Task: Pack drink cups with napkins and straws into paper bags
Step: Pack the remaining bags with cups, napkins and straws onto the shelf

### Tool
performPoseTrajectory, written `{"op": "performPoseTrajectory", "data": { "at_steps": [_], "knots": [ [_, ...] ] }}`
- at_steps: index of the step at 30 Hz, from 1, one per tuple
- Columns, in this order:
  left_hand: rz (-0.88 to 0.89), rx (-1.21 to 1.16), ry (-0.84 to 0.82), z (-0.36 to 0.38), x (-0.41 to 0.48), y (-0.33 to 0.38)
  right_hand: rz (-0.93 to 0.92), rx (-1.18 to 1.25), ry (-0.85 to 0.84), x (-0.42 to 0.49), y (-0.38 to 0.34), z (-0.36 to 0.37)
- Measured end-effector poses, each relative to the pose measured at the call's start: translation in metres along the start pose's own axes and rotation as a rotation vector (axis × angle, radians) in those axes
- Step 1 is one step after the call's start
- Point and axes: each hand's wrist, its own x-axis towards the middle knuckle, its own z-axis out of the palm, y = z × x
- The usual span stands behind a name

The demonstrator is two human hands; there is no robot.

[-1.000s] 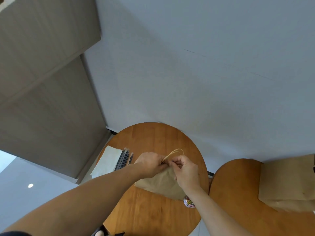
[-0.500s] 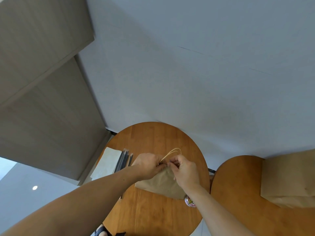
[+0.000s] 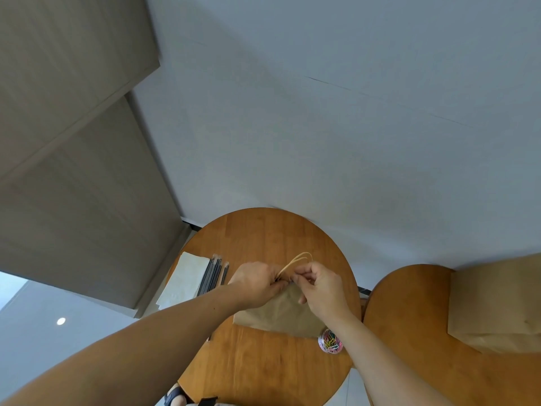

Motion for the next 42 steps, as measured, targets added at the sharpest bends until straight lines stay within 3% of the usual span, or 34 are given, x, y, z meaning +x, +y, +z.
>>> {"op": "performPoseTrajectory", "data": {
  "at_steps": [17, 28, 42],
  "knots": [
    [-0.014, -0.008, 0.075, 0.006, 0.0, -0.005, -0.208, -0.326, -0.054, 0.007, 0.009, 0.004],
    [0.008, 0.017, 0.049, 0.001, -0.002, 0.0, -0.153, -0.214, -0.038, 0.003, 0.005, 0.0],
    [-0.004, 0.042, 0.077, 0.008, -0.002, -0.001, -0.203, -0.444, -0.016, -0.001, 0.013, 0.007]
  ]
}}
